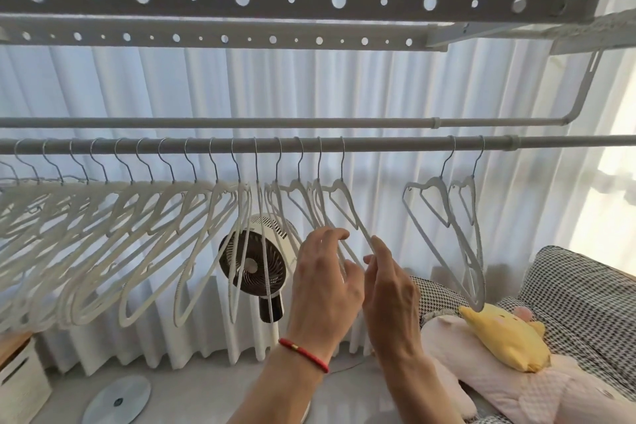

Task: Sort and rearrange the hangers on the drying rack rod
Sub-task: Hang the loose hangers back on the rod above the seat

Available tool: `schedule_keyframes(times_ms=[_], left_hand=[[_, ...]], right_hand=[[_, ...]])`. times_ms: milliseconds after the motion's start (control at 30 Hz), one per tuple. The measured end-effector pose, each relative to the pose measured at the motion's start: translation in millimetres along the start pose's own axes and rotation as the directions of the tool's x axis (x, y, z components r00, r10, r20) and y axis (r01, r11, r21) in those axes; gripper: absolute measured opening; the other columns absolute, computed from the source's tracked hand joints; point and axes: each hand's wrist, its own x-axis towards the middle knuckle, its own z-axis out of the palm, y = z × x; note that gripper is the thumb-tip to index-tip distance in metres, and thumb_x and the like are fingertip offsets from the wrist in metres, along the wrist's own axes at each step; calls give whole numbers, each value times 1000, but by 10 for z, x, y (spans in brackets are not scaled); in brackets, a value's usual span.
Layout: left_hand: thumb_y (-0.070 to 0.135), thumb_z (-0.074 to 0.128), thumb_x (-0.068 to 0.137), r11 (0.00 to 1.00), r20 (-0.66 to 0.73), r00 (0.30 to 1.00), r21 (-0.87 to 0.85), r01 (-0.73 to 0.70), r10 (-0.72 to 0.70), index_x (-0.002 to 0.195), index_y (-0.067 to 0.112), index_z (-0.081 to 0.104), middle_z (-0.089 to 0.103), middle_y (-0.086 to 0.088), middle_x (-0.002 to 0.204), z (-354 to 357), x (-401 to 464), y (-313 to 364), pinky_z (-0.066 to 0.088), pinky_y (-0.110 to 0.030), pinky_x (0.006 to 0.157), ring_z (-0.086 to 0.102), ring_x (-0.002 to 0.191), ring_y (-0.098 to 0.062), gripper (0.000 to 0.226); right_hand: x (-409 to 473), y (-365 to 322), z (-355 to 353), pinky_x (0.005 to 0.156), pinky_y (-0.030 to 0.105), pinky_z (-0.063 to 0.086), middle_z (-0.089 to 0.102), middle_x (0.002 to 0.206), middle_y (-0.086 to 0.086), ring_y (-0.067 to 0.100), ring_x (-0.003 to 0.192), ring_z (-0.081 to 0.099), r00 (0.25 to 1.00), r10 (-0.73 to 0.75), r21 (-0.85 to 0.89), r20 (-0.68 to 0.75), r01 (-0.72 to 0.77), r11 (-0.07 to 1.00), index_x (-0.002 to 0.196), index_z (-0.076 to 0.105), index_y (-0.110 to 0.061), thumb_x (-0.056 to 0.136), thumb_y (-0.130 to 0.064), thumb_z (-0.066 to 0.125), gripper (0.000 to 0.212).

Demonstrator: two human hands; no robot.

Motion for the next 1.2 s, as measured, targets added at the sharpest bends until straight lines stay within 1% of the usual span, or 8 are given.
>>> schedule_keyframes(times_ms=[167,267,367,533,700,867,1000,1200], left_hand=[[8,58,86,1000,-16,1000,-8,-14,14,120,14,61,59,2,122,-23,-4,24,40,-25,108,53,121,-13,34],[12,55,85,1000,-36,999,-16,-27,26,118,14,62,60,1,121,-17,14,74,39,-21,107,54,120,-14,34],[9,58,86,998,-29,998,-24,-58,57,119,14,61,60,1,121,14,50,156,41,-22,106,55,120,-14,34],[11,59,88,995,11,996,-43,-88,88,123,14,61,61,-1,124,109,93,370,38,-17,106,53,123,-13,36],[17,54,86,995,66,994,-51,-82,85,123,12,62,62,-1,125,267,128,575,32,-9,102,55,122,-14,38],[10,62,89,996,81,994,-43,-77,80,124,13,62,62,0,126,396,112,651,24,3,98,54,122,-11,35],[10,60,90,999,84,995,-28,-43,45,125,14,62,61,1,127,450,130,638,28,-6,101,54,123,-12,35],[11,60,90,1000,77,997,-21,9,-7,127,16,59,60,2,128,430,157,603,40,-21,102,62,108,-21,38]], right_hand=[[-13,-13,-30,61,38,55,74,77,13,36,68,71,999,32,22,14,-33,999,130,63,-2,94,-5,66,36],[-23,-18,-71,73,42,57,77,96,15,37,85,73,995,96,55,28,-98,994,133,62,-4,96,-15,68,39],[7,23,-222,88,36,52,74,115,10,30,106,69,992,127,86,-14,-125,988,130,64,-7,101,-27,52,37],[252,326,-570,99,38,52,71,118,12,26,115,63,975,-22,1,-220,23,1000,121,67,-2,95,-6,51,31],[416,643,-667,103,44,52,68,128,17,32,125,60,999,16,-171,-52,-24,985,129,62,0,89,-3,65,40],[441,777,-602,98,48,43,73,114,7,31,125,54,990,115,-405,80,-73,911,124,65,-11,94,-46,57,47],[563,730,-546,101,46,26,72,118,-3,23,134,41,973,192,-489,131,-105,866,110,73,-20,95,-62,22,68],[859,623,-520,106,53,21,64,124,8,29,137,32,920,313,-585,236,-123,802,91,78,-17,97,-63,24,71]])
